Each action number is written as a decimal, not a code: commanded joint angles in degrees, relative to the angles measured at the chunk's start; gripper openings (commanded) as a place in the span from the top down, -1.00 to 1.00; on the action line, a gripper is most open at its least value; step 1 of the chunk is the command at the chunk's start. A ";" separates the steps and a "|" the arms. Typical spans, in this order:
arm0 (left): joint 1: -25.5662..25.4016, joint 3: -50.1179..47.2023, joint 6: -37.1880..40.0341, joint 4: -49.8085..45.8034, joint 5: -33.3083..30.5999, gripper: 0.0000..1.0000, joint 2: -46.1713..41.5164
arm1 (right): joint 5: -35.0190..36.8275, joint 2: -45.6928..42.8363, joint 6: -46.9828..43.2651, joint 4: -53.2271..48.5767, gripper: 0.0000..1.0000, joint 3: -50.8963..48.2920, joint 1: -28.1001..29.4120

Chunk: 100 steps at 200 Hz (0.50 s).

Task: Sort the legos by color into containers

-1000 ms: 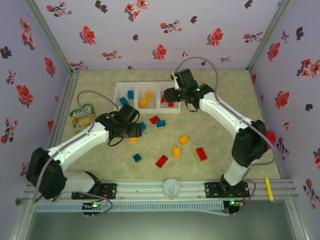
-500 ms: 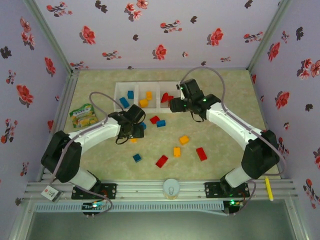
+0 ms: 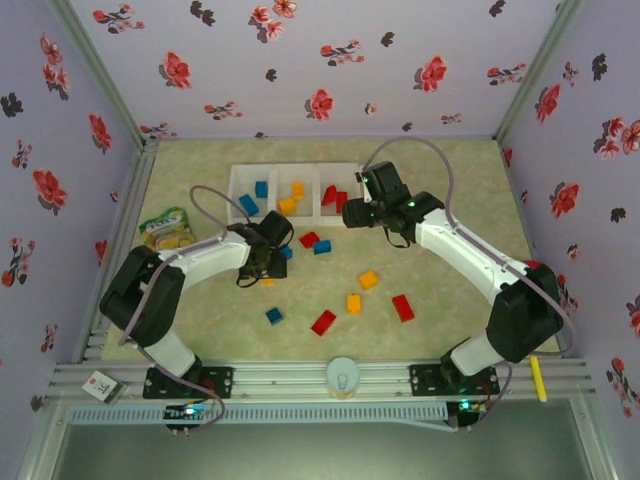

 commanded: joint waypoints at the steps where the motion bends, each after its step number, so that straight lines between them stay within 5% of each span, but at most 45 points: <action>1: 0.90 0.93 1.80 0.68 0.26 -0.35 1.42 | 1.19 -1.46 0.37 -0.67 -0.38 -0.80 0.43; 100: 1.57 1.38 3.13 -2.27 -0.09 0.31 -2.01 | 1.97 -1.23 0.72 -0.13 -0.37 -2.12 0.59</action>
